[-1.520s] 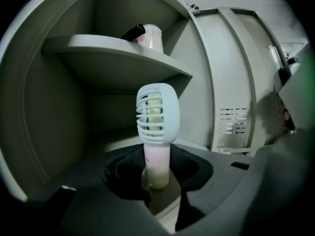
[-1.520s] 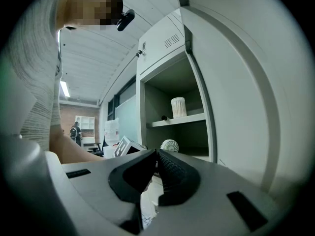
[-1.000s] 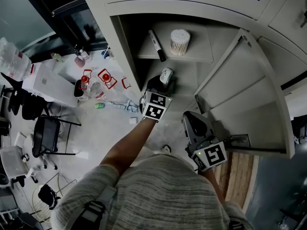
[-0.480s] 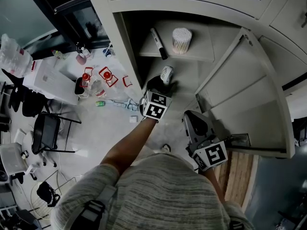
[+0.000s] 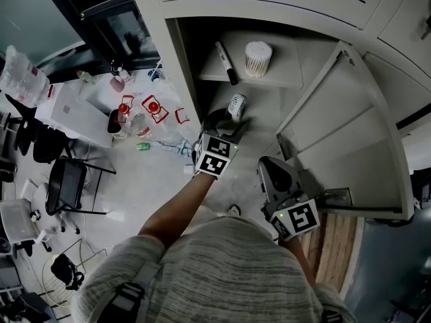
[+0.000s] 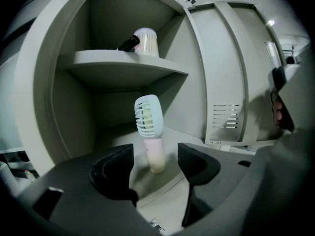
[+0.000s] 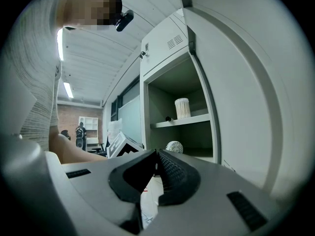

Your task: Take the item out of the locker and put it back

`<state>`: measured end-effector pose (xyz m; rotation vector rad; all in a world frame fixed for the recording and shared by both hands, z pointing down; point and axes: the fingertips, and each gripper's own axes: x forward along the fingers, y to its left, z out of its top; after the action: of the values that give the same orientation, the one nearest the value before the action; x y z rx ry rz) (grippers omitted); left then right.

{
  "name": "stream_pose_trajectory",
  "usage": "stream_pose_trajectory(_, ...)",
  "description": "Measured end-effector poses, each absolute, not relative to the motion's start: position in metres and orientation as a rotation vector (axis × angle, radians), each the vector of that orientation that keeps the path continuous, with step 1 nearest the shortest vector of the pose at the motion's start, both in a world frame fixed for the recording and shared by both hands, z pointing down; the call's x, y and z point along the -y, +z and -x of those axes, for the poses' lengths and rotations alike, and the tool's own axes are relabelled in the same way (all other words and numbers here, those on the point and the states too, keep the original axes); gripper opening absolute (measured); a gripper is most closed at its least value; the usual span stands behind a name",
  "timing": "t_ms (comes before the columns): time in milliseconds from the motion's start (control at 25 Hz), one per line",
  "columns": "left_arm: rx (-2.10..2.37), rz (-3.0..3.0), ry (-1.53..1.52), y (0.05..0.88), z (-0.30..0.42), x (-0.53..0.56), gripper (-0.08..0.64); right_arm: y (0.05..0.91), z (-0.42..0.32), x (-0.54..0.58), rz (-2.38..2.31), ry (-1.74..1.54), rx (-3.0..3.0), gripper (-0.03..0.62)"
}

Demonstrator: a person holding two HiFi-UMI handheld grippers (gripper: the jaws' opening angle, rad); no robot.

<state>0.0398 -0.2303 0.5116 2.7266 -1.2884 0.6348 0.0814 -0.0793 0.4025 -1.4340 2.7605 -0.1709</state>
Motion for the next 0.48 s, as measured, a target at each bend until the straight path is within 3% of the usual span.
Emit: stream_pose_trajectory(480,1.252,-2.81,0.448,0.457,-0.036,0.193,0.279,0.4,-0.079,0.078,1.41,-0.111,-2.765,0.026)
